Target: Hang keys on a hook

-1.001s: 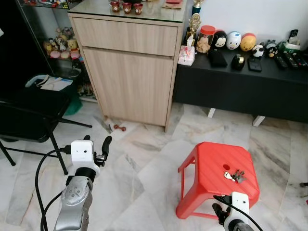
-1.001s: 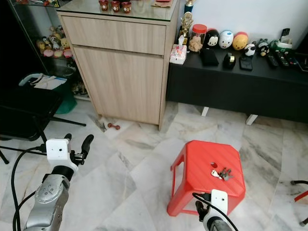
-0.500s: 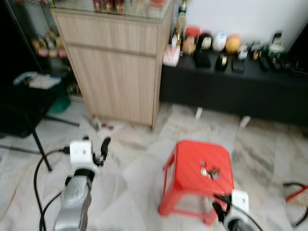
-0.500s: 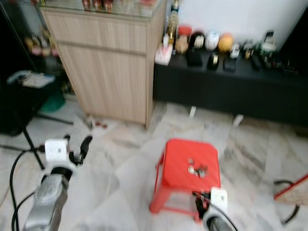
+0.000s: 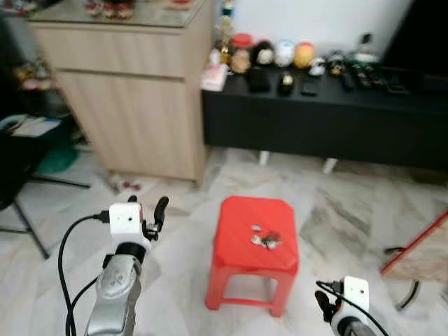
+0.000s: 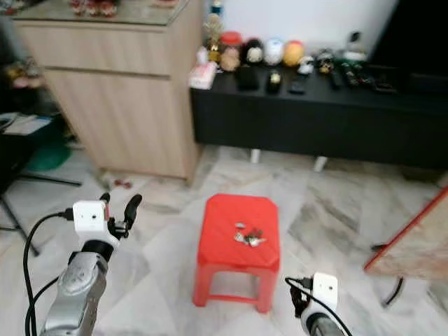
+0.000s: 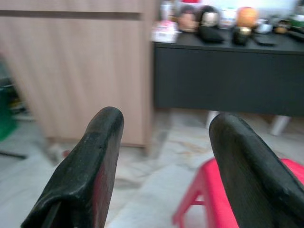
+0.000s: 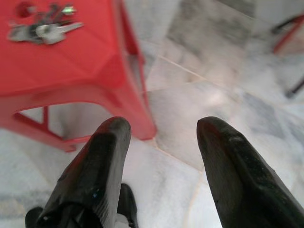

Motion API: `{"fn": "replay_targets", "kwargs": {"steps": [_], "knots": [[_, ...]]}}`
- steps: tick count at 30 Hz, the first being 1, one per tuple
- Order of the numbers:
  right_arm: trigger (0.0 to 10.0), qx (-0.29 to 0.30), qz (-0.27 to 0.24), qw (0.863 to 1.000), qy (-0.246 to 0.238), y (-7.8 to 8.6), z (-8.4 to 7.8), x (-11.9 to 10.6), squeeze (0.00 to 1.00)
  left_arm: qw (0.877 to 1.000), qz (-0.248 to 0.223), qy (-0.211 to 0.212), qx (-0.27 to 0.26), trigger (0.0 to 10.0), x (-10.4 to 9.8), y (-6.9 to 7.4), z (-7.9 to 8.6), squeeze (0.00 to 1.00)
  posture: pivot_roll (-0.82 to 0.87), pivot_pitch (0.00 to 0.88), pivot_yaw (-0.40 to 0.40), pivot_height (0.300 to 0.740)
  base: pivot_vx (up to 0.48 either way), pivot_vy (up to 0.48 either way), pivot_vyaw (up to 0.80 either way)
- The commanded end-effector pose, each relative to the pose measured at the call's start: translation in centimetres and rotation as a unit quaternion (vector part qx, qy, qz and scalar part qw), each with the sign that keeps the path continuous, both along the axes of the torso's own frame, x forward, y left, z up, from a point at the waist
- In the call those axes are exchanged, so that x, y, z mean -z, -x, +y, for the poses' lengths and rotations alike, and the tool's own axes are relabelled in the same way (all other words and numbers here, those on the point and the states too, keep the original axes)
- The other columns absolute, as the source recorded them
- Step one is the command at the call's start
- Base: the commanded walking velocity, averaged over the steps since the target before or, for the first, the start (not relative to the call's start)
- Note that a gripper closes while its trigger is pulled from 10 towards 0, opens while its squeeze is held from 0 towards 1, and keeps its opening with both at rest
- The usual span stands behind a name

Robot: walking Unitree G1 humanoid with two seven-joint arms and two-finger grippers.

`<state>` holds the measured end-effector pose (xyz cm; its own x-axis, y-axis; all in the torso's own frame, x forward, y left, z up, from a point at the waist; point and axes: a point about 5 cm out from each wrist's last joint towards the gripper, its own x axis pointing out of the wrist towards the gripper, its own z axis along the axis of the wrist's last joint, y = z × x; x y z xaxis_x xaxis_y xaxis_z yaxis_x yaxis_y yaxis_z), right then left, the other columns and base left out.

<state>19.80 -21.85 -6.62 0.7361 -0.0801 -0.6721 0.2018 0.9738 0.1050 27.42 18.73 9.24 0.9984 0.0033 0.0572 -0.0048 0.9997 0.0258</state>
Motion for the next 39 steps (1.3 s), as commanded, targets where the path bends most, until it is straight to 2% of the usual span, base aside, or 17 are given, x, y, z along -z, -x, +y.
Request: {"fn": "replay_targets", "kwargs": {"steps": [1, 8, 10, 12, 13, 14, 16, 19, 22, 25, 26, 27, 29, 33, 39], "knots": [[10.0, 0.0, -0.006, 1.0, -0.006, 0.2, 0.1, 0.0, 0.0, 1.0, 0.003, 0.001, -0.002, 10.0, 0.1, 0.0, 0.0, 0.0, -0.1, 0.069, -0.037, 0.74, 0.0, 0.0, -0.77], [10.0, -0.007, -0.033, 0.999, -0.016, -0.1, 0.4, -0.2, 0.0, 1.0, 0.001, 0.002, -0.003, 10.0, 0.0, -0.1, 0.0, 0.0, -0.11, 0.065, -0.031, 0.74, 0.0, 0.0, -0.17], [10.0, -0.02, -0.089, 0.996, -0.011, -4.5, 0.9, -2.9, 0.0, 1.0, 0.0, 0.002, -0.004, 10.0, 0.0, -0.1, 0.1, 0.0, -0.11, 0.063, -0.029, 0.74, 0.0, 0.0, 0.0], [10.0, -0.033, -0.128, 0.991, -0.005, -7.3, 1.4, -5.0, 0.0, 1.0, -0.001, 0.003, -0.008, 10.0, 0.0, 0.0, 0.2, 0.0, -0.11, 0.061, -0.027, 0.74, 0.0, 0.0, 0.0], [10.0, -0.044, -0.148, 0.988, 0.0, -8.2, 1.7, -5.8, 0.0, 1.0, -0.003, 0.004, -0.013, 10.0, -0.1, 0.0, 0.3, 0.0, -0.11, 0.057, -0.028, 0.74, 0.0, 0.0, 0.0], [10.0, -0.044, -0.148, 0.988, 0.0, -8.2, 1.7, -5.8, 0.0, 1.0, -0.003, 0.004, -0.013, 10.0, -0.1, 0.0, 0.3, 0.0, -0.11, 0.057, -0.028, 0.74, 0.0, 0.0, 0.0], [10.0, -0.087, -0.197, 0.977, 0.013, -9.2, 2.4, -7.2, 0.0, 1.0, -0.007, 0.011, -0.024, 10.0, -0.2, 0.4, 0.6, 0.0, -0.13, 0.053, -0.031, 0.74, 0.0, 0.0, 0.0], [10.0, -0.076, -0.256, 0.963, 0.021, -9.9, 2.3, -8.7, 0.0, 0.999, -0.013, 0.012, -0.03, 10.0, -0.5, 0.8, 0.8, 0.0, -0.12, 0.05, -0.035, 0.74, 0.0, 0.0, 0.0], [10.0, -0.071, -0.308, 0.948, 0.035, -10.1, 2.0, -10.3, 0.0, 0.999, -0.014, 0.012, -0.032, 10.0, -0.4, 1.1, 1.0, 0.0, -0.13, 0.046, -0.036, 0.74, 0.0, 0.0, 0.0], [10.0, -0.071, -0.331, 0.939, 0.057, -9.9, 1.7, -11.3, 0.0, 0.999, -0.013, 0.012, -0.032, 10.0, -0.3, 1.5, 1.1, 0.0, -0.13, 0.042, -0.035, 0.74, 0.0, 0.0, 0.0], [10.0, -0.06, -0.358, 0.929, 0.069, -9.5, 1.3, -12.3, 0.0, 0.999, -0.01, 0.02, -0.037, 10.0, -0.1, 1.9, 1.1, 0.0, -0.14, 0.035, -0.036, 0.74, 0.0, 0.0, 0.0], [10.0, -0.06, -0.358, 0.929, 0.069, -9.5, 1.3, -12.3, 0.0, 0.999, -0.01, 0.02, -0.037, 10.0, -0.1, 1.9, 1.1, 0.0, -0.14, 0.035, -0.036, 0.74, 0.0, 0.0, 0.0], [10.0, -0.06, -0.397, 0.913, 0.074, -8.2, 1.4, -13.9, 0.0, 0.999, -0.007, 0.031, -0.039, 10.0, -0.1, 2.5, 1.0, 0.0, -0.14, 0.031, -0.037, 0.74, 0.0, 0.0, 0.0], [10.0, -0.07, -0.4, 0.909, 0.089, -7.1, 1.4, -14.5, 0.0, 0.999, -0.006, 0.038, -0.032, 10.0, 0.0, 2.9, 0.5, 0.0, -0.15, 0.025, -0.04, 0.74, 0.0, 0.0, 0.0], [10.0, -0.074, -0.371, 0.922, 0.085, -6.8, 1.0, -13.9, 0.0, 0.999, -0.009, 0.037, -0.03, 10.0, -0.2, 2.6, 0.5, 0.0, -0.11, 0.015, -0.056, 0.74, 0.0, 0.0, 0.0]]}}
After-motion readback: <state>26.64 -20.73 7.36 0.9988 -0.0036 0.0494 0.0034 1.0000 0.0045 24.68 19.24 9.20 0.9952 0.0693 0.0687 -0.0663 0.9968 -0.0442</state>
